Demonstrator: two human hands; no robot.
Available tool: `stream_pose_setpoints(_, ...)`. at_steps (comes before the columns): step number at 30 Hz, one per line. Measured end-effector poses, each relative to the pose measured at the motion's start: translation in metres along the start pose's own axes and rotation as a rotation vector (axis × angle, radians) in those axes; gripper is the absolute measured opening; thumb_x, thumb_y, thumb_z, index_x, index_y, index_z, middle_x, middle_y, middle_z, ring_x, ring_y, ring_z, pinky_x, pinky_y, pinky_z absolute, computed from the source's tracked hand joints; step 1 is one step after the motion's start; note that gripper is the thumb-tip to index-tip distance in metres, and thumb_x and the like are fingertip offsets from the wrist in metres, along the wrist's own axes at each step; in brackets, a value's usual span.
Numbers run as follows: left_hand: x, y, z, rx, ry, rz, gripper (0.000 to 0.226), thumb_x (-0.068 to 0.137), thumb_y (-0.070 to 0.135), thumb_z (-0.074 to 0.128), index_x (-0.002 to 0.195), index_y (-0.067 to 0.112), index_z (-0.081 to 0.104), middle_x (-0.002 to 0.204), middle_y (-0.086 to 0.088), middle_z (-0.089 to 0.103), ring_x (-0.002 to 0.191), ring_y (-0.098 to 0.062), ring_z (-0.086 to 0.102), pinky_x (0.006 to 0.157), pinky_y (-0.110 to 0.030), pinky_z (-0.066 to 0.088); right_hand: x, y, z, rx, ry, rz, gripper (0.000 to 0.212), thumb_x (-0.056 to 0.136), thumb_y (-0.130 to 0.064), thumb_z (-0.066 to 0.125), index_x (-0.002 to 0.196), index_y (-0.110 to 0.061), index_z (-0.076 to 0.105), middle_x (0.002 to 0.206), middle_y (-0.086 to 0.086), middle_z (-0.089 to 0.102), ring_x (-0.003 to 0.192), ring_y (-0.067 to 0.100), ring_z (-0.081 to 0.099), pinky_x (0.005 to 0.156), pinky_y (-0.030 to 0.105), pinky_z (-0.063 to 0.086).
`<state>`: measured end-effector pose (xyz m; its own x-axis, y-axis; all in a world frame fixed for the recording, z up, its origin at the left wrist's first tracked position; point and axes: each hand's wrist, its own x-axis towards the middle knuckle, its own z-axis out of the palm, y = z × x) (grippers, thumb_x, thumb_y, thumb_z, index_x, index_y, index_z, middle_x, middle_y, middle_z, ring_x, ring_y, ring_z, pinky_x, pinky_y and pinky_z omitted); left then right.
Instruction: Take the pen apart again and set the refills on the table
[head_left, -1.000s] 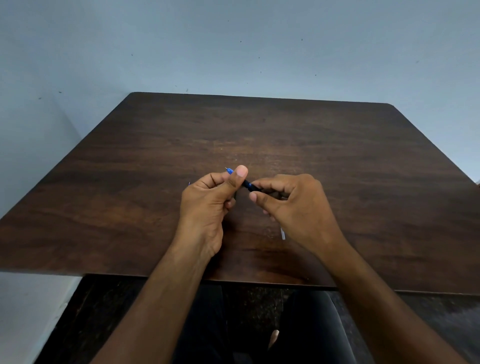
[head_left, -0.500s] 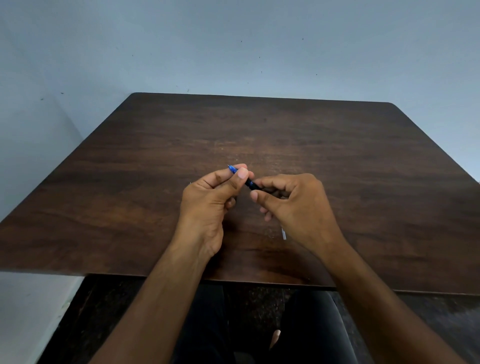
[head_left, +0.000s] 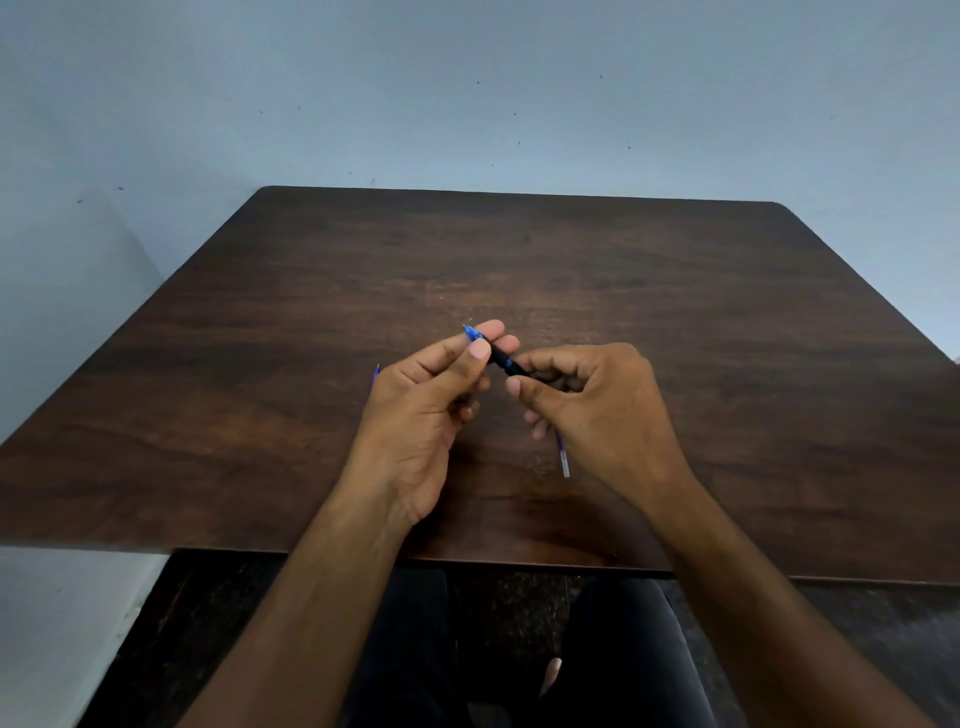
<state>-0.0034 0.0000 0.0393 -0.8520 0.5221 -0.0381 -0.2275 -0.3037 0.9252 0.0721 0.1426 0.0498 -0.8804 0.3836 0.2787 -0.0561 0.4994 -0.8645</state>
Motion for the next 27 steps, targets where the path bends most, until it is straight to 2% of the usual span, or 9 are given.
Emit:
stream_pose_setpoints(2, 0.0006, -0.0011, 0.0005, -0.006, 0.057, 0.034, 0.025, 0.088, 0.02, 0.07, 0.11, 0.01, 0.076, 0.11, -0.01, 0.076, 0.082, -0.015, 0.048, 0.067, -0.025, 0.036, -0.0003, 0.0002, 0.0018, 0.009, -0.016, 0.011, 0.018, 0.088, -0.018, 0.077, 0.104, -0.025, 0.078, 0.061, -0.013, 0.073, 0.052, 0.005, 0.07, 0.054, 0.021, 0.056)
stream_pose_setpoints(5, 0.0023, -0.0016, 0.0013, -0.004, 0.13, 0.048, 0.019, 0.076, 0.027, 0.079, 0.088, 0.013, 0.081, 0.096, -0.008, 0.077, 0.072, -0.013, 0.046, 0.058, -0.022, 0.036, -0.0022, -0.0008, 0.004, 0.024, -0.037, 0.02, 0.019, 0.088, -0.017, 0.077, 0.105, -0.025, 0.077, 0.062, -0.02, 0.071, 0.055, 0.002, 0.07, 0.055, 0.018, 0.056)
stream_pose_setpoints(7, 0.0038, -0.0017, 0.0032, 0.003, 0.173, 0.038, 0.018, 0.068, 0.031, 0.083, 0.074, 0.015, 0.079, 0.085, -0.005, 0.075, 0.066, -0.011, 0.045, 0.055, -0.021, 0.035, -0.0031, -0.0011, 0.004, 0.024, -0.038, 0.024, 0.018, 0.087, -0.018, 0.077, 0.103, -0.027, 0.076, 0.062, -0.016, 0.072, 0.056, 0.004, 0.071, 0.056, 0.02, 0.058)
stream_pose_setpoints(9, 0.0052, -0.0015, 0.0048, -0.004, 0.213, 0.017, 0.026, 0.059, 0.037, 0.087, 0.069, 0.016, 0.075, 0.073, -0.002, 0.067, 0.064, -0.011, 0.045, 0.054, -0.022, 0.036, -0.0041, -0.0017, 0.0039, 0.022, -0.036, 0.026, 0.017, 0.087, -0.018, 0.077, 0.102, -0.027, 0.076, 0.062, -0.011, 0.072, 0.056, 0.007, 0.071, 0.058, 0.022, 0.06)
stream_pose_setpoints(12, 0.0063, 0.0002, 0.0053, -0.031, 0.216, -0.004, 0.034, 0.055, 0.041, 0.088, 0.069, 0.018, 0.066, 0.062, 0.002, 0.055, 0.062, -0.011, 0.045, 0.055, -0.022, 0.038, -0.0056, -0.003, 0.0037, 0.014, -0.031, 0.031, 0.018, 0.087, -0.018, 0.077, 0.105, -0.023, 0.076, 0.065, -0.009, 0.072, 0.057, 0.005, 0.071, 0.058, 0.021, 0.06)
stream_pose_setpoints(16, 0.007, 0.0027, 0.0057, -0.042, 0.185, 0.011, 0.032, 0.057, 0.038, 0.088, 0.07, 0.016, 0.068, 0.063, 0.0, 0.055, 0.061, -0.011, 0.045, 0.053, -0.021, 0.038, -0.0058, -0.0033, 0.0004, -0.006, -0.032, 0.037, 0.02, 0.088, -0.018, 0.076, 0.108, -0.022, 0.076, 0.065, -0.01, 0.071, 0.056, 0.002, 0.069, 0.057, 0.017, 0.056)
stream_pose_setpoints(20, 0.0069, 0.0034, 0.0057, -0.048, 0.205, 0.019, 0.029, 0.063, 0.034, 0.087, 0.074, 0.013, 0.07, 0.063, 0.0, 0.054, 0.059, -0.009, 0.046, 0.052, -0.02, 0.038, -0.0048, -0.0054, -0.0018, -0.032, -0.036, 0.009, 0.028, 0.088, -0.019, 0.077, 0.115, -0.024, 0.075, 0.088, -0.015, 0.075, 0.067, -0.007, 0.064, 0.07, 0.016, 0.054)
stream_pose_setpoints(24, 0.0082, 0.0055, 0.0014, -0.01, 0.241, 0.04, 0.025, 0.069, 0.036, 0.085, 0.075, 0.014, 0.075, 0.062, 0.002, 0.054, 0.06, -0.01, 0.044, 0.055, -0.022, 0.039, -0.0057, -0.0048, -0.0009, -0.015, -0.01, 0.008, 0.017, 0.089, -0.026, 0.076, 0.106, -0.027, 0.078, 0.069, -0.019, 0.069, 0.061, -0.002, 0.066, 0.061, 0.016, 0.051)
stream_pose_setpoints(27, 0.0089, 0.0079, 0.0007, 0.009, 0.261, 0.055, 0.026, 0.067, 0.037, 0.086, 0.075, 0.015, 0.077, 0.062, 0.004, 0.058, 0.06, -0.009, 0.046, 0.056, -0.022, 0.041, -0.0055, -0.0033, -0.0023, 0.006, 0.008, 0.009, 0.013, 0.09, -0.025, 0.075, 0.102, -0.025, 0.079, 0.066, -0.019, 0.068, 0.059, 0.0, 0.067, 0.056, 0.014, 0.051)
